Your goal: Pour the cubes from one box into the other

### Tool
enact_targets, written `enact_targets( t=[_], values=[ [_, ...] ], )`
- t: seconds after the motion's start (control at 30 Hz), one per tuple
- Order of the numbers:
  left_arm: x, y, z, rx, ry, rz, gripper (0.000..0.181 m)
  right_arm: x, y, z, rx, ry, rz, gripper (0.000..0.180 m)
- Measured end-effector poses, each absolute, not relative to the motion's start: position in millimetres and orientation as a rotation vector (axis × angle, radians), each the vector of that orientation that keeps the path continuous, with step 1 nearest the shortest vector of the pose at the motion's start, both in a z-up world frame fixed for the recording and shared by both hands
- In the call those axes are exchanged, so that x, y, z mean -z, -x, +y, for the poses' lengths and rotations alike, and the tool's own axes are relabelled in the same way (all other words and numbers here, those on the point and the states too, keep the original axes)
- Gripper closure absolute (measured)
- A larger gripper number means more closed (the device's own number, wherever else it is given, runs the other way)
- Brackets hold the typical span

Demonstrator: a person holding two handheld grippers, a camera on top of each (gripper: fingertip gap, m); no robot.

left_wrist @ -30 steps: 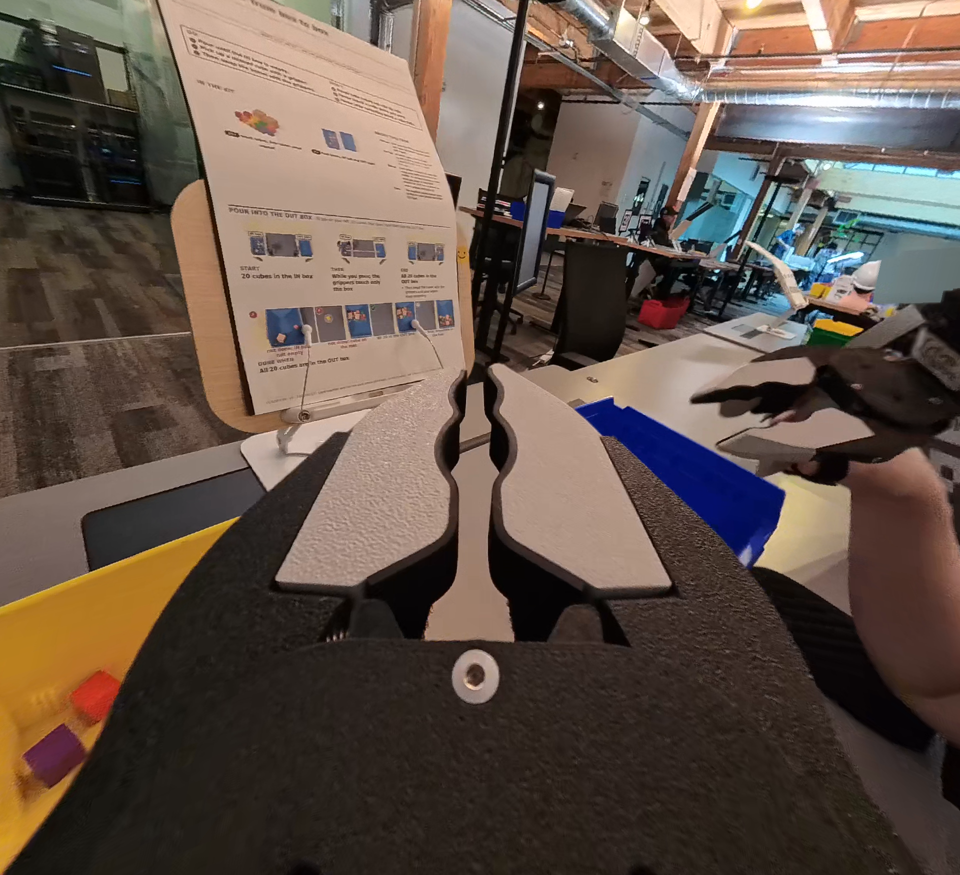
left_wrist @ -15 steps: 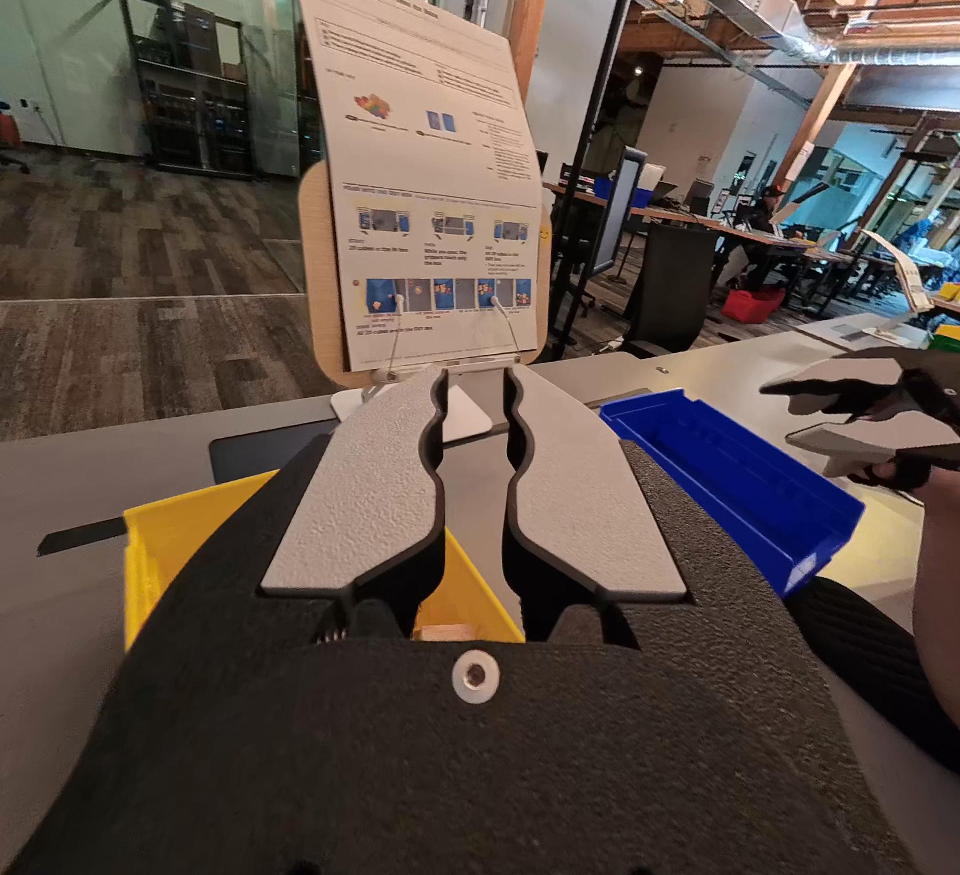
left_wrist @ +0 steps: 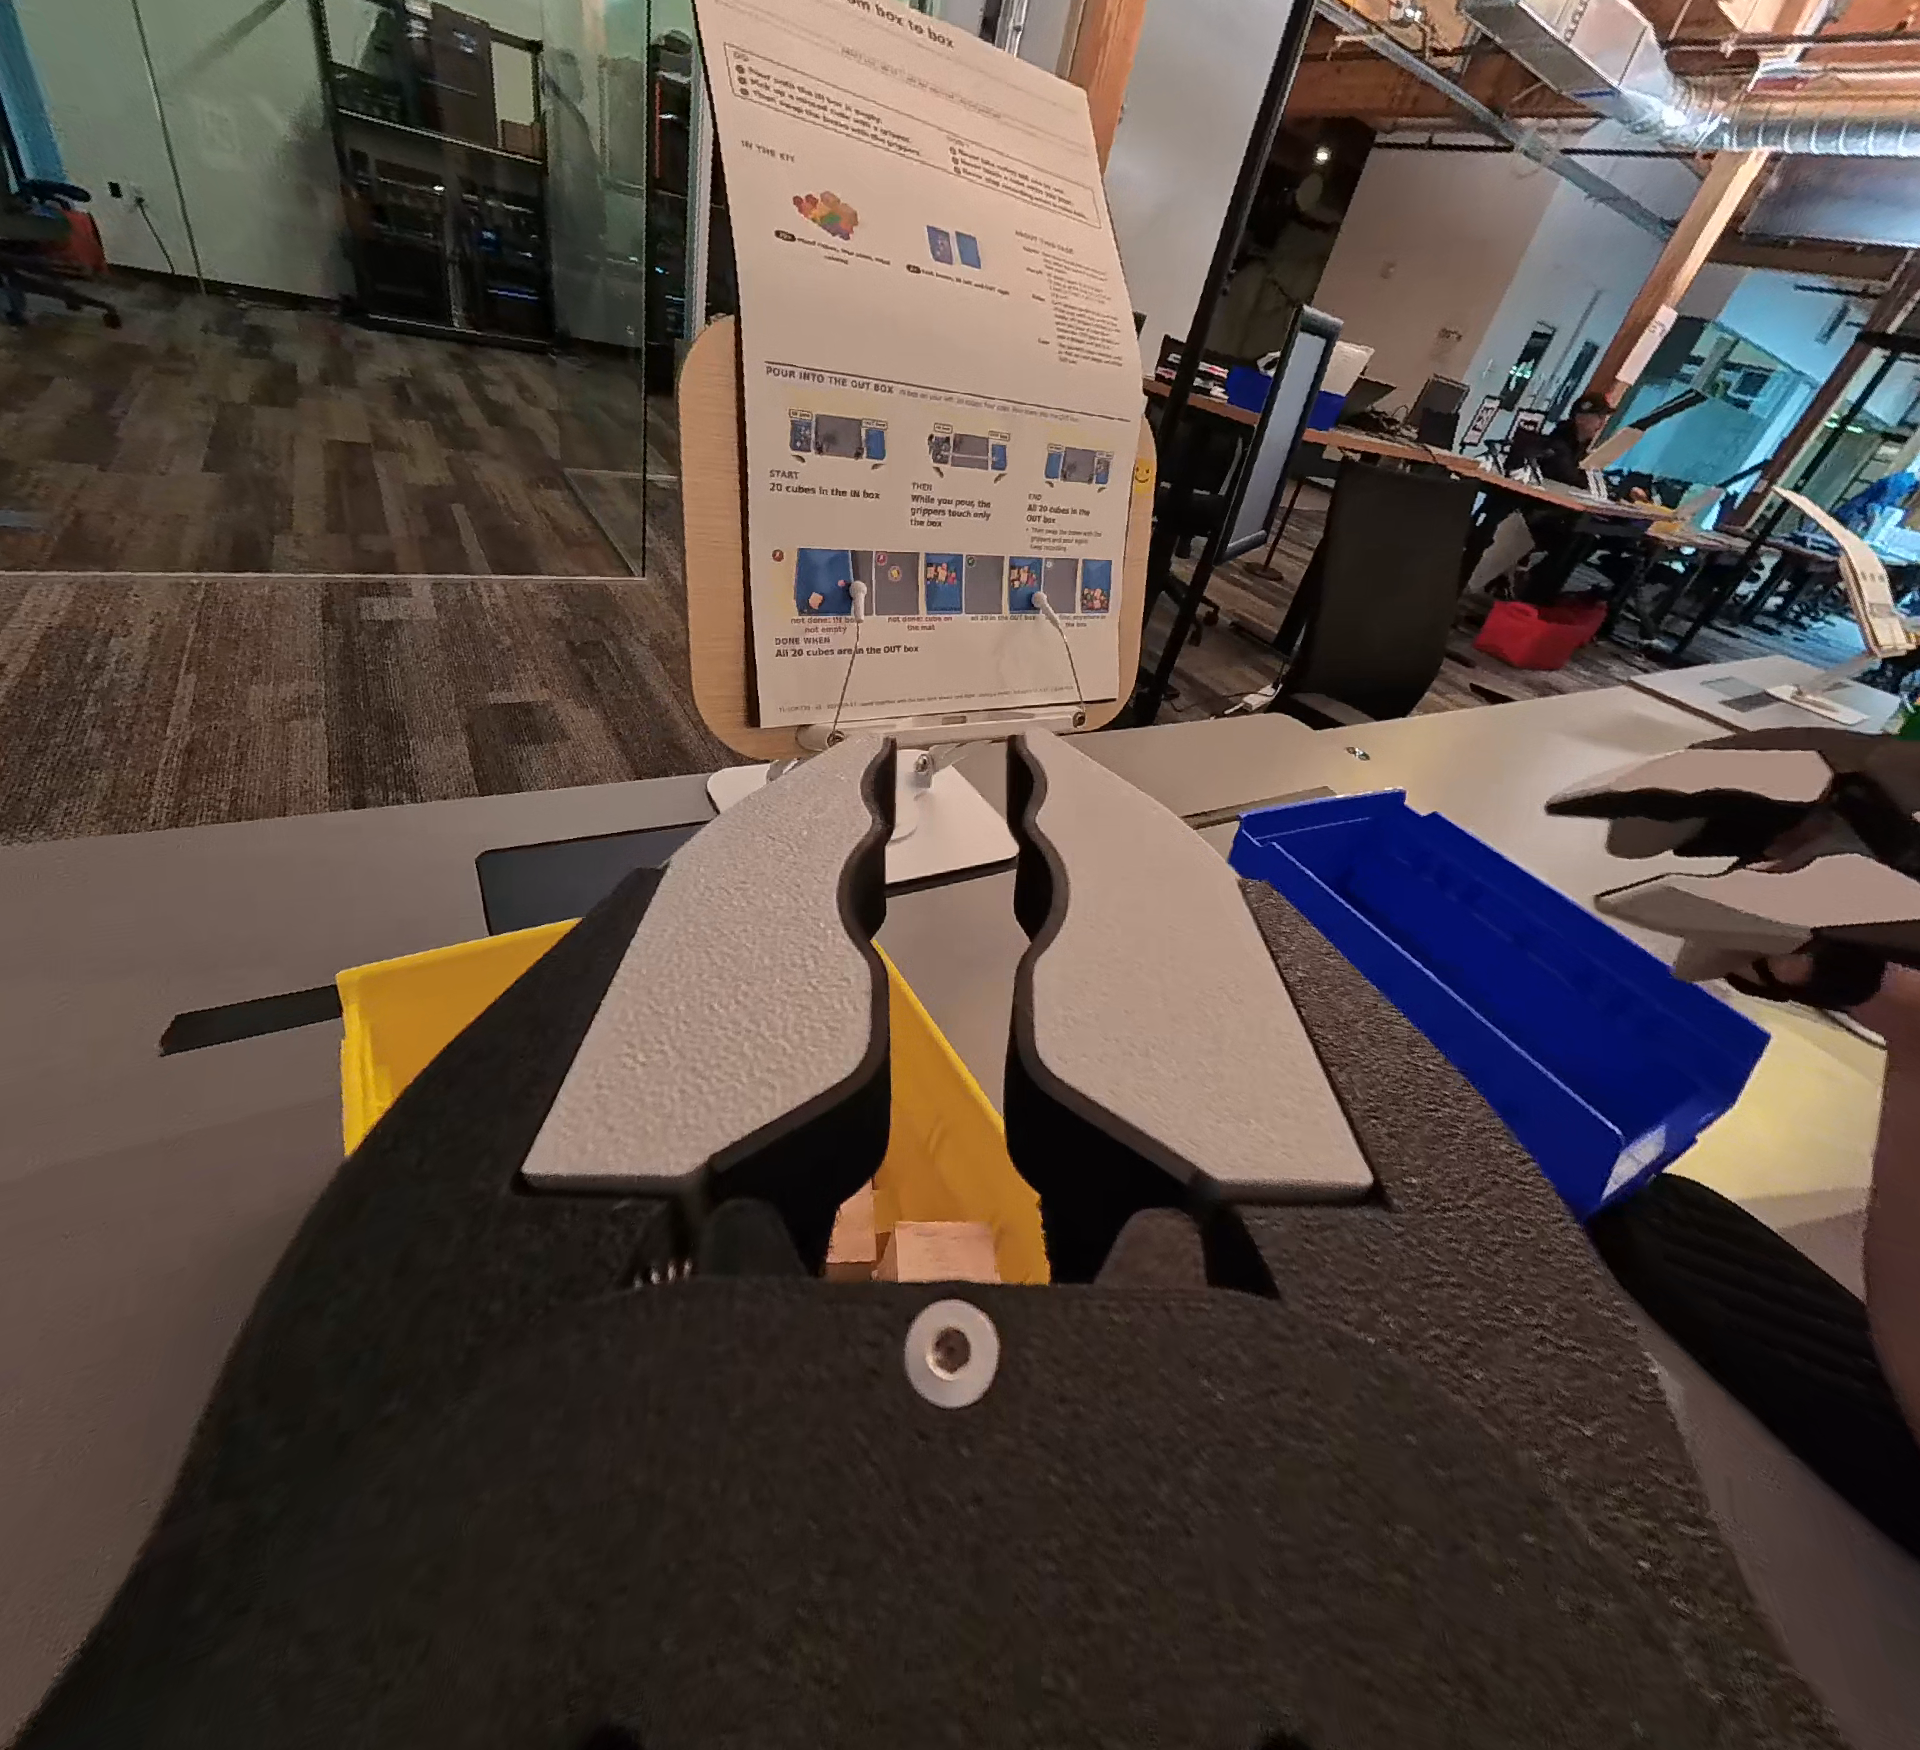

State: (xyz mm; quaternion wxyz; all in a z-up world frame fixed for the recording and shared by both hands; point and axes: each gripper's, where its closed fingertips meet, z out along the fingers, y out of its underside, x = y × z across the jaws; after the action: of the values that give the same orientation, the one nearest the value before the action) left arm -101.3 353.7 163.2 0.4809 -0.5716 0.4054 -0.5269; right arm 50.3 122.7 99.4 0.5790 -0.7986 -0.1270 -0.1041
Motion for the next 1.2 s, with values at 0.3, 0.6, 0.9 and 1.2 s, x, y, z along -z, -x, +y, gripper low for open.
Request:
enact_targets(
  t=[0.3, 0.6, 0.9, 1.2],
  values=[
    [-164, 104, 359, 1.288, 1.401, 0.964, 0.161, -105, -57, 116, 0.252, 1.853, -0.277, 0.138],
    [-164, 110, 361, 1.253, 1.408, 0.961, 0.161, -90, -67, 130, 0.171, 1.888, -0.244, 0.138],
    [-167, 106, 366, 1.223, 1.450, 1.027, 0.153, -102, -27, 178, 0.009, 1.768, -0.058, 0.128],
    [-49, 80, 450, 1.114, 2.113, 1.276, 0.143, -3, -35, 302, -0.328, 2.308, 0.199, 0.115]
  ],
)
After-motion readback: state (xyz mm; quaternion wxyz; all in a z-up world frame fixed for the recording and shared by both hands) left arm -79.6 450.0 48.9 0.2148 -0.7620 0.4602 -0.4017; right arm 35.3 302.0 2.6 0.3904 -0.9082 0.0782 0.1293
